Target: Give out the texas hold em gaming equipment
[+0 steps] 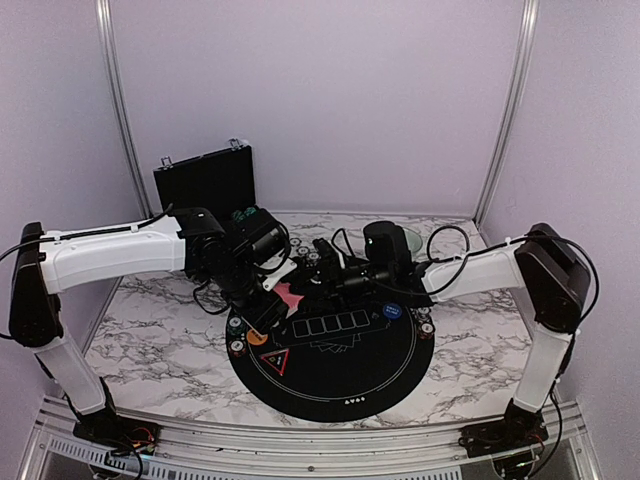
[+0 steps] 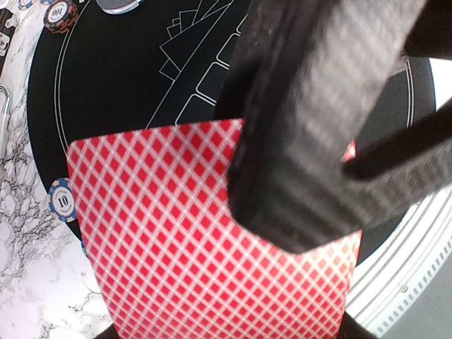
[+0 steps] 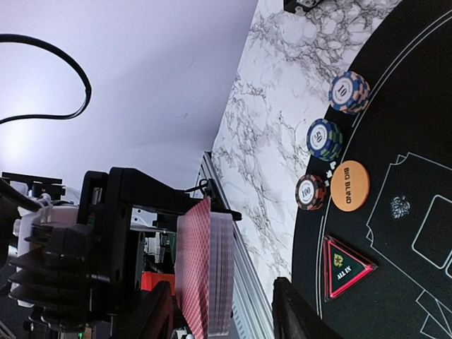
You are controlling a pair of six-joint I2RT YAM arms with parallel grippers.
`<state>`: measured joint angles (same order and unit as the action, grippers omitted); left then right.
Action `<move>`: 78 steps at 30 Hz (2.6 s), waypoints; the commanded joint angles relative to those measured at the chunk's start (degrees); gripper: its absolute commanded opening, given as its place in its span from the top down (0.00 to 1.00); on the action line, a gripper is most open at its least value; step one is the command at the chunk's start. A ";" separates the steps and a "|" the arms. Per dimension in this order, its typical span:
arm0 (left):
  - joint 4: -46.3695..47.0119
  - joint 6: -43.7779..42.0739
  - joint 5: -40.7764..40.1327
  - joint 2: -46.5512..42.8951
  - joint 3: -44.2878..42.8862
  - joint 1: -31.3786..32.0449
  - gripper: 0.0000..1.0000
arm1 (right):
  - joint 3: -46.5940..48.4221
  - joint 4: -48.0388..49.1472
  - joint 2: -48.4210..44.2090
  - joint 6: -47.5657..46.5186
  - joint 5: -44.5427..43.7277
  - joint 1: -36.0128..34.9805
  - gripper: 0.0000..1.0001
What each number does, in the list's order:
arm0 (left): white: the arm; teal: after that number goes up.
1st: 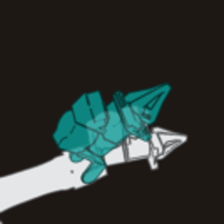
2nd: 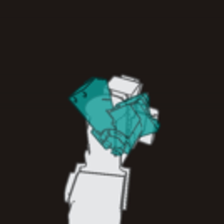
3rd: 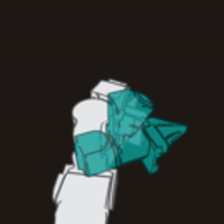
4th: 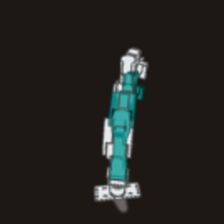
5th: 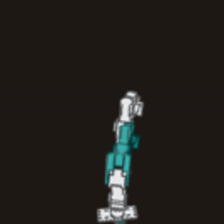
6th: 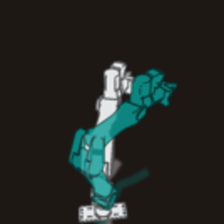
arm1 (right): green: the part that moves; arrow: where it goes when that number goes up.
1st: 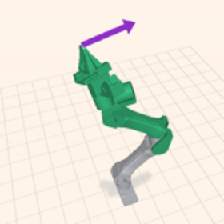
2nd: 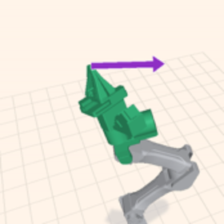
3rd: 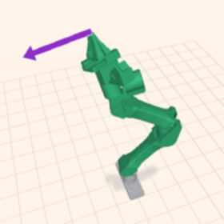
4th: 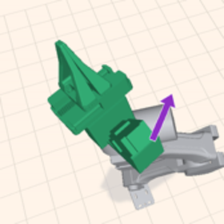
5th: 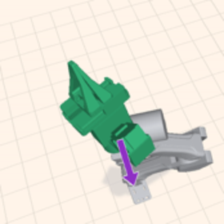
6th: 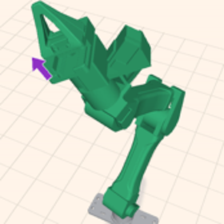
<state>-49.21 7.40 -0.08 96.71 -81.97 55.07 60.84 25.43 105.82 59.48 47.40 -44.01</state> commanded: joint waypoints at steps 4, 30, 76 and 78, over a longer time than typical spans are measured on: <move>1.18 -0.37 -0.25 -1.92 0.41 -0.31 0.49 | -1.30 -0.38 -3.67 -0.69 -0.68 1.05 0.56; 1.22 -0.46 -0.71 -1.71 0.68 -0.66 0.49 | -2.92 2.32 -4.20 2.34 0.57 -0.20 0.73; 1.49 -0.77 -0.36 -1.95 1.16 -1.19 0.50 | -2.74 4.72 -1.67 4.22 1.86 -0.88 0.94; 1.49 -0.74 -0.36 -2.00 1.25 -1.18 0.50 | -2.68 4.72 -1.71 4.30 1.91 -0.78 0.97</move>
<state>-49.10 7.20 -0.45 96.71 -81.12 54.26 57.67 28.56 103.31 63.64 48.71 -44.45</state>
